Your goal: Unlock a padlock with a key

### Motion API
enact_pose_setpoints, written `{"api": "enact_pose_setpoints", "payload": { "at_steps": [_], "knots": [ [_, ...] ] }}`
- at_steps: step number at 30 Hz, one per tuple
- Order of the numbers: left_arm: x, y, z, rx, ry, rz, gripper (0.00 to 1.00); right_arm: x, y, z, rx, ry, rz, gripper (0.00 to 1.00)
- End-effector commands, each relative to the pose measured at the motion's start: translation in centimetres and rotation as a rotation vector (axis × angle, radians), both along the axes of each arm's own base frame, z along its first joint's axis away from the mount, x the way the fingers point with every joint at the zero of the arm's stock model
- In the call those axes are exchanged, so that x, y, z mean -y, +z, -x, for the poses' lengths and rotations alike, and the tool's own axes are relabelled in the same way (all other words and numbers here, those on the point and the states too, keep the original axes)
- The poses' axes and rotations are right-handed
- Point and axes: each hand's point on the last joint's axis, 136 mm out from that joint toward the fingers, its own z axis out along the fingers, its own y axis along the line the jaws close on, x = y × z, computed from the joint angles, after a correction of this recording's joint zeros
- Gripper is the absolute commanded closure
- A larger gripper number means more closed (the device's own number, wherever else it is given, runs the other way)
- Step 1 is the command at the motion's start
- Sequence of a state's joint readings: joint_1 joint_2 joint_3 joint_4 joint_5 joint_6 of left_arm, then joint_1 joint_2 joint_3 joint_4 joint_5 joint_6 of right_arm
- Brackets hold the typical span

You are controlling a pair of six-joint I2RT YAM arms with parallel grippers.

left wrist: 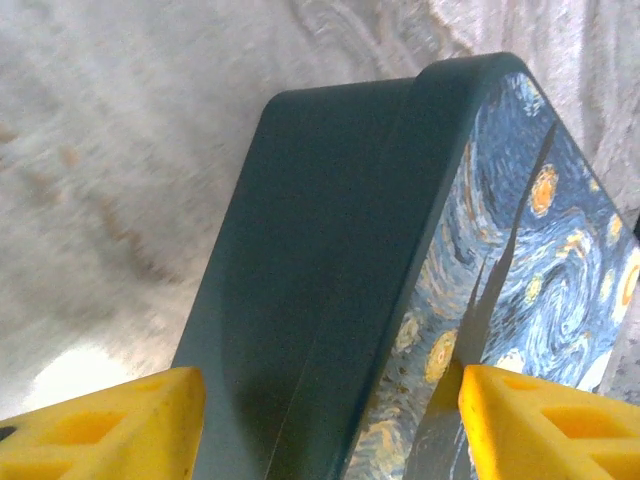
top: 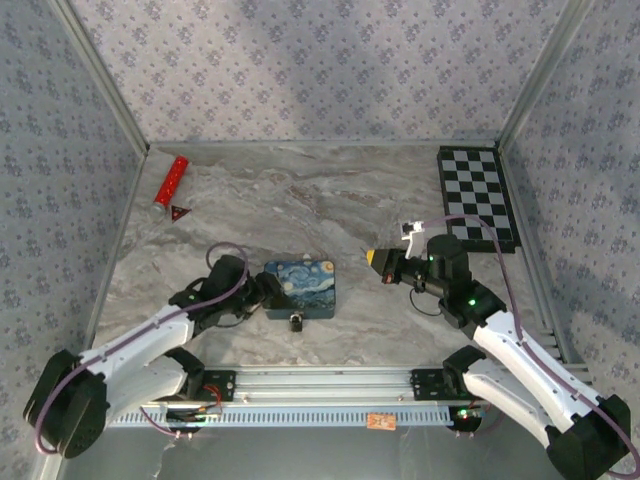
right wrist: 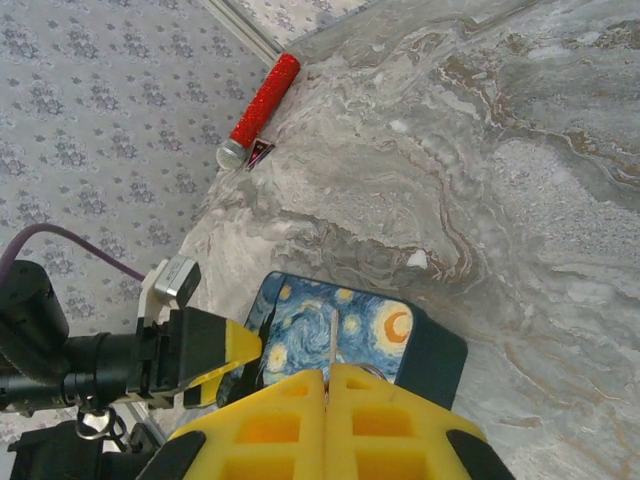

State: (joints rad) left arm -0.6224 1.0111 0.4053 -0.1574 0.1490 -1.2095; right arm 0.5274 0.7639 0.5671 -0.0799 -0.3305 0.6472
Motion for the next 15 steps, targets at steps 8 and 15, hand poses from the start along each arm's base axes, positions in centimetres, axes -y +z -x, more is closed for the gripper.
{"api": "enact_pose_setpoints", "payload": {
  "at_steps": [8,15],
  "knots": [
    [2.4,-0.3,-6.8,0.080,0.023,-0.109,0.35,1.1,-0.9,-0.7,-0.036,-0.074,0.016,1.00],
    [3.5,-1.3,-10.3,0.098,0.018,-0.128,0.34,1.8,-1.1,-0.9,-0.051,-0.115,0.020,1.00]
  ]
}}
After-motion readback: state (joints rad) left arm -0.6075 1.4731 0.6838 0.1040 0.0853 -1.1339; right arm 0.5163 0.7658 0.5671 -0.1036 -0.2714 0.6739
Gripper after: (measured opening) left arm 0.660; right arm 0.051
